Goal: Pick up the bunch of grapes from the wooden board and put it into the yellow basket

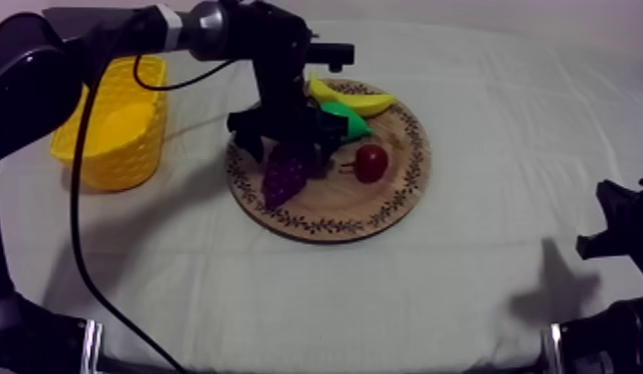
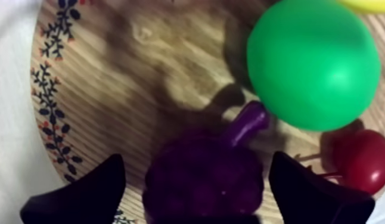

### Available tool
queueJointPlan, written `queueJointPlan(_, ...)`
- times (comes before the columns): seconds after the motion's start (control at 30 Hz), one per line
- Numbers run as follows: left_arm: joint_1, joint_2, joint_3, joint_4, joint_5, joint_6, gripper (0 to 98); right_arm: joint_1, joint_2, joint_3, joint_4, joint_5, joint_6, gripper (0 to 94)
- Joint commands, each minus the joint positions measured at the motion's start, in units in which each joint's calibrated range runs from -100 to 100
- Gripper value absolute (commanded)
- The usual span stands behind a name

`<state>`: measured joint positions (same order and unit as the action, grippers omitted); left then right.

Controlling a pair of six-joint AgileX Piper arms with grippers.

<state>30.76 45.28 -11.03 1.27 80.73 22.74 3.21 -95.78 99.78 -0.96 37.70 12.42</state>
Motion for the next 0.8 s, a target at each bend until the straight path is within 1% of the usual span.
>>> queueJointPlan(0.0, 0.0, 0.2, -0.1, 0.02, 0.0, 0.1, 89.4, 0.0, 0.0, 0.0, 0.0, 0.0, 0.0, 0.3)
queueJointPlan(0.07, -0.1, 0.3, -0.2, -0.01, 0.1, 0.3, 85.3, 0.0, 0.0, 0.0, 0.0, 0.0, 0.0, 0.3)
queueJointPlan(0.17, -0.1, 0.5, -0.3, -0.13, 0.1, 0.6, 75.9, 0.0, 0.0, 0.0, 0.0, 0.0, 0.0, 0.3)
queueJointPlan(0.27, 0.0, 0.7, -0.5, -0.19, 0.1, 0.6, 64.0, 0.0, 0.0, 0.0, 0.0, 0.0, 0.0, 0.3)
queueJointPlan(0.37, 0.0, 0.8, -0.7, -0.18, 0.1, 0.5, 49.8, 0.0, 0.0, 0.0, 0.0, 0.0, 0.0, 0.3)
queueJointPlan(0.43, 0.0, 0.9, -0.7, -0.17, 0.1, 0.4, 44.3, 0.0, 0.0, 0.0, 0.0, 0.0, 0.0, 0.3)
queueJointPlan(0.57, 0.0, 0.9, -0.9, -0.17, 0.1, 0.3, 40.3, 0.0, 0.0, 0.0, 0.0, 0.0, 0.0, 0.3)
queueJointPlan(0.77, 0.2, 0.5, -0.6, -0.22, 0.0, 0.5, 39.7, 0.0, 0.0, 0.0, 0.0, 0.0, 0.0, 0.3)
